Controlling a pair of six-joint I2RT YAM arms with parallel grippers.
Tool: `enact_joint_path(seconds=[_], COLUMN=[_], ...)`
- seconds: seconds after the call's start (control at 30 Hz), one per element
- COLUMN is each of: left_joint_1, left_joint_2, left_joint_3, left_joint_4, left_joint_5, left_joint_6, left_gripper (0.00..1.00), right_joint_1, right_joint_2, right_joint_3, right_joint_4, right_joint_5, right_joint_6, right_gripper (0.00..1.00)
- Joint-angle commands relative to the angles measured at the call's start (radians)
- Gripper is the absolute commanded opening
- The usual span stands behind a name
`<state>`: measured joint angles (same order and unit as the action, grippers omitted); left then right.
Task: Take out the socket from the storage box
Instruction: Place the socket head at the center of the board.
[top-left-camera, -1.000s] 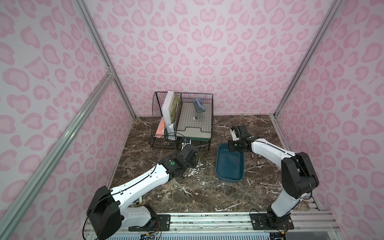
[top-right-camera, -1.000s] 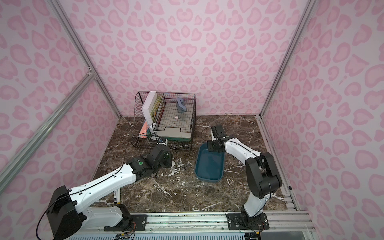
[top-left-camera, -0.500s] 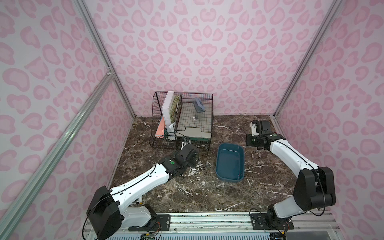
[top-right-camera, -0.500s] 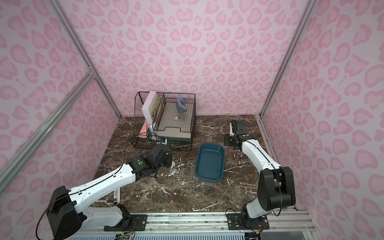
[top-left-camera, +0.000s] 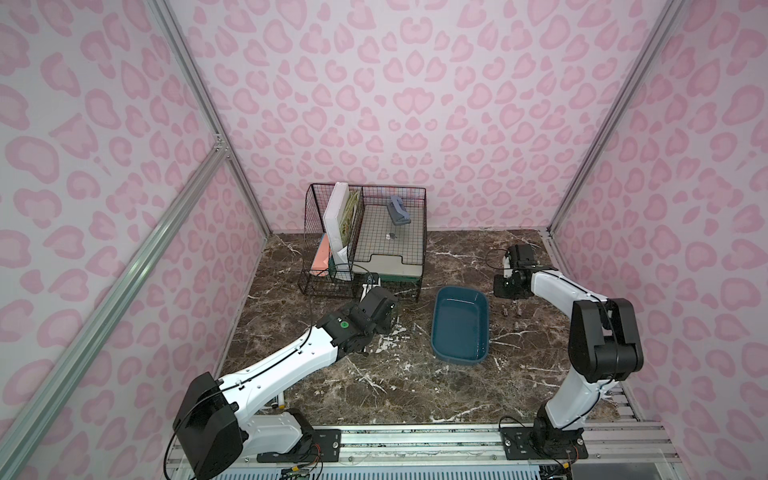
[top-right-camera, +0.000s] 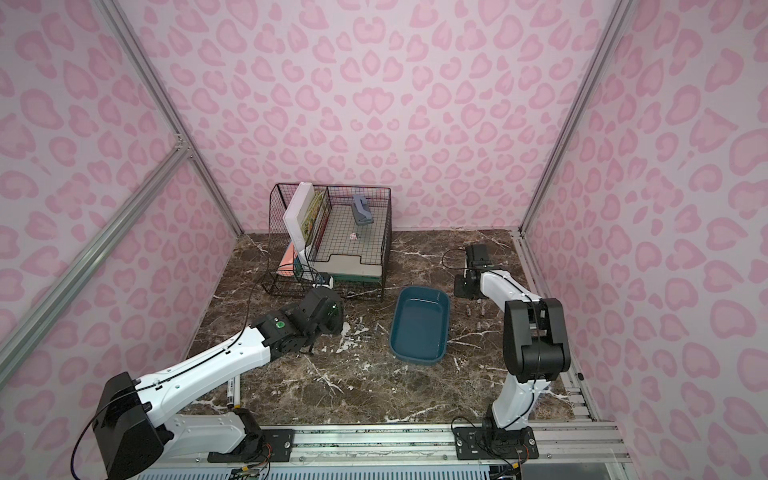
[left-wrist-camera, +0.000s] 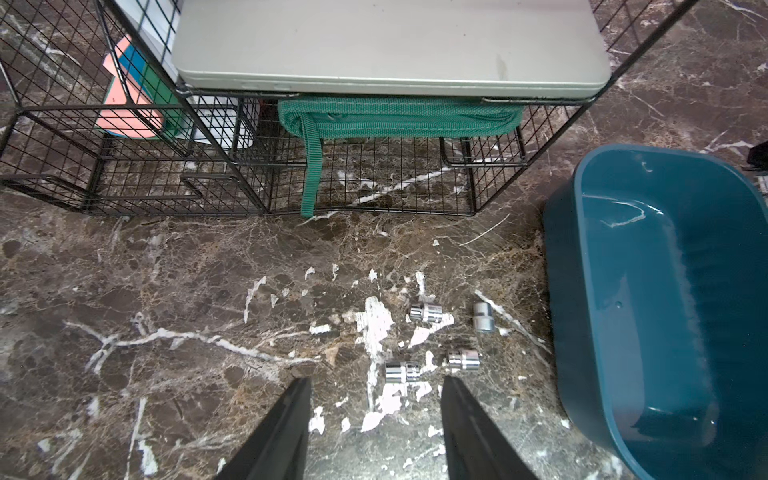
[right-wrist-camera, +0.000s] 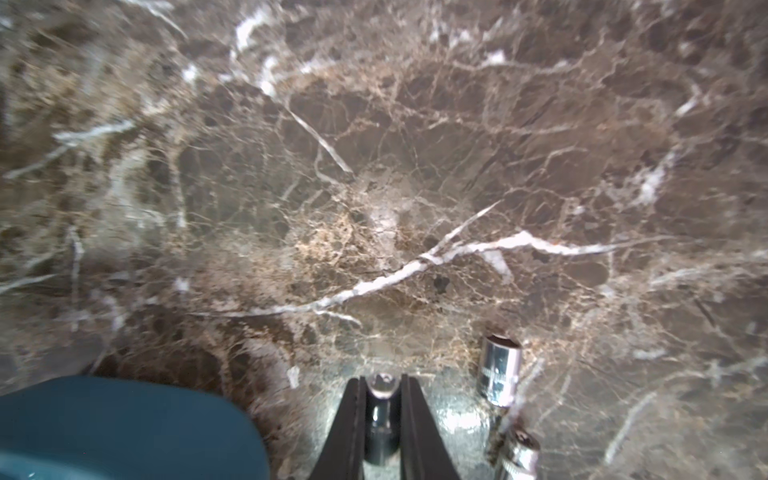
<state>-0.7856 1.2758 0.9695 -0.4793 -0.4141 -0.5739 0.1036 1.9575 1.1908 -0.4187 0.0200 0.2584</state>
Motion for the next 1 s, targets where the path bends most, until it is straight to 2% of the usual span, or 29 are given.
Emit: enact_joint_path(seconds=[0.0,0.47,0.97], left_joint_1=[0.0,0.0,-0.001], left_joint_2=[-0.006,-0.01,-0.013], left_joint_3=[0.009,0.003,0.01], left_joint_4=[-0.01,-0.015,-0.025], left_joint_5=[-0.017,-0.015,-0.011], left_joint_6=[0.009,-0.002,-0.005], left_gripper=[0.55,0.56,0.56], right_joint_1=[-0.001,-0.001,-0.001], right_joint_2=[0.024,0.099,0.106], right_joint_3=[0.016,0.037,0.026], right_joint_4=[0.037,0.04,0.046], right_joint_5=[0.013,0.015,-0.014], right_joint_6=[-0.008,-0.002,-0.007], right_gripper=[0.09,0.12,0.23])
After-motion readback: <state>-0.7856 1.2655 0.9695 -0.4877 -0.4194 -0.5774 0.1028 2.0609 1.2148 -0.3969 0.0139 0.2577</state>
